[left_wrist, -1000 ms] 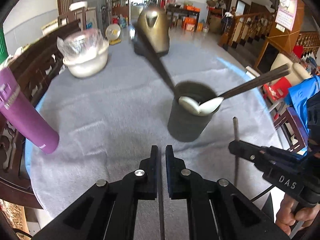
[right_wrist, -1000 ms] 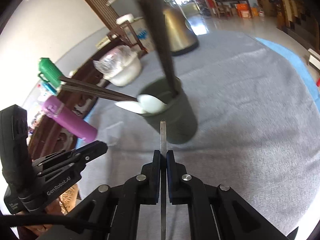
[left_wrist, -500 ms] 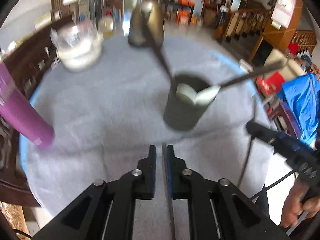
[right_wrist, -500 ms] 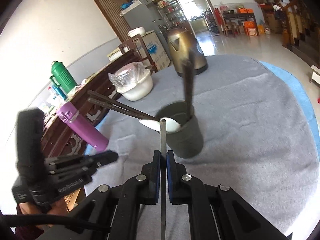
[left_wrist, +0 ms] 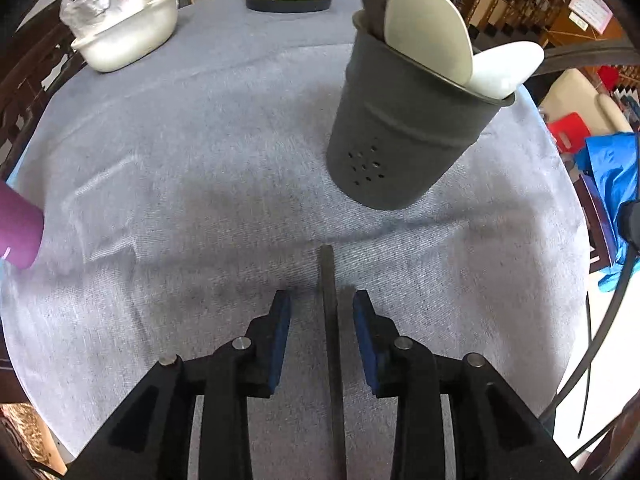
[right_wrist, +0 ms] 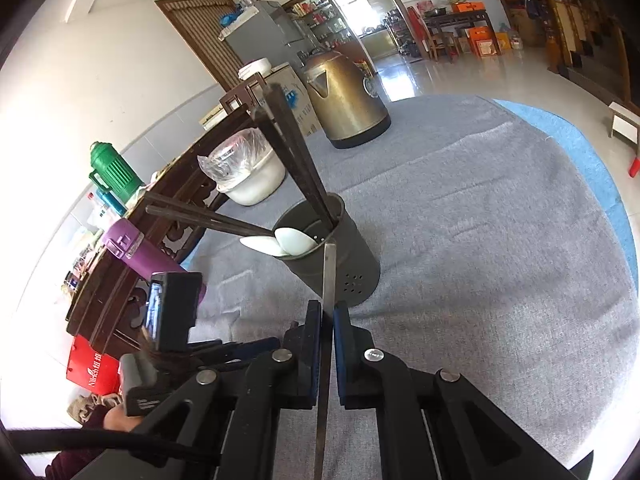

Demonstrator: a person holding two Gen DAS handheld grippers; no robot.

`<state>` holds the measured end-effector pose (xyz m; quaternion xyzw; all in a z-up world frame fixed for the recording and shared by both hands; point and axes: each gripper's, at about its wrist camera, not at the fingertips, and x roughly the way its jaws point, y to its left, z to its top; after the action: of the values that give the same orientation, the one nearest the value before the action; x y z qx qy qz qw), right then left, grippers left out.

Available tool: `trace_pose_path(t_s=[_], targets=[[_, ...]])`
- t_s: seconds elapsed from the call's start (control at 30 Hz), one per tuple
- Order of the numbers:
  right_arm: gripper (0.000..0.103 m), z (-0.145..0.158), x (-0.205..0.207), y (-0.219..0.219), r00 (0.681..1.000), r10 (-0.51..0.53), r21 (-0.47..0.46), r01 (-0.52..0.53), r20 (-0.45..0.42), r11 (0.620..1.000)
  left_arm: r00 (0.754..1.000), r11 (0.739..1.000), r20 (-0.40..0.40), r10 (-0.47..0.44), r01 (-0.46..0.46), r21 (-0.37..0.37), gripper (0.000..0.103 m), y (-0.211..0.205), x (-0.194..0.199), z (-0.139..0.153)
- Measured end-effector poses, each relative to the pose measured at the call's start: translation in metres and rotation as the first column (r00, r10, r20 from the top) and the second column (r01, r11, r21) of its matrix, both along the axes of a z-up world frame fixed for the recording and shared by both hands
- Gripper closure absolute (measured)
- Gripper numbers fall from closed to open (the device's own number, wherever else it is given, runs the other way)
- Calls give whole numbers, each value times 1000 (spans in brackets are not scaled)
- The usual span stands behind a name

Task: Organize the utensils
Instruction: 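Lift both held chopsticks and raise them over the grey cup, then lower the chopsticks tips-first into the grey cup with both tools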

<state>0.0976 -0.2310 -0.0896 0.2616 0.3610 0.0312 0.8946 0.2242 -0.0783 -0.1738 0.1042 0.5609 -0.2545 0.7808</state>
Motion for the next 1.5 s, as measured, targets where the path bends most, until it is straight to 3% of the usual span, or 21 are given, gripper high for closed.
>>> trace_pose_path(t_s=[0.03,0.1,0.23,0.43,0.57,0.83,1.27,1.5], targets=[[97,1,0,0,1000,0,0,0,5,1000,1000,1000,3,-6,6,0,76,-1,0,0],[97,3,-2,0,1000,3,6,-4,18,1000,1000,1000,26,-10,10,22,95,-2,-2,-1],[97,10,-4,3,999,13,3,-13,44,1000,998,1000,61,5,-4,-23,96,7,-8,11],[97,26,-8,10,994,31,-14,-30,109,999,986,995,163,31,-15,-101,96,26,-27,64],[97,43,-11,15,983,38,-29,-34,180,999,965,985,259,42,4,-173,96,38,-44,115],[97,83,-9,21,955,50,-110,-19,292,994,916,960,394,69,46,-275,96,54,-49,190],[97,140,-10,23,914,53,-195,29,403,980,850,947,520,82,96,-306,96,50,-36,260],[97,167,-10,23,883,41,-238,81,468,968,799,943,593,104,111,-315,96,38,-32,288]])
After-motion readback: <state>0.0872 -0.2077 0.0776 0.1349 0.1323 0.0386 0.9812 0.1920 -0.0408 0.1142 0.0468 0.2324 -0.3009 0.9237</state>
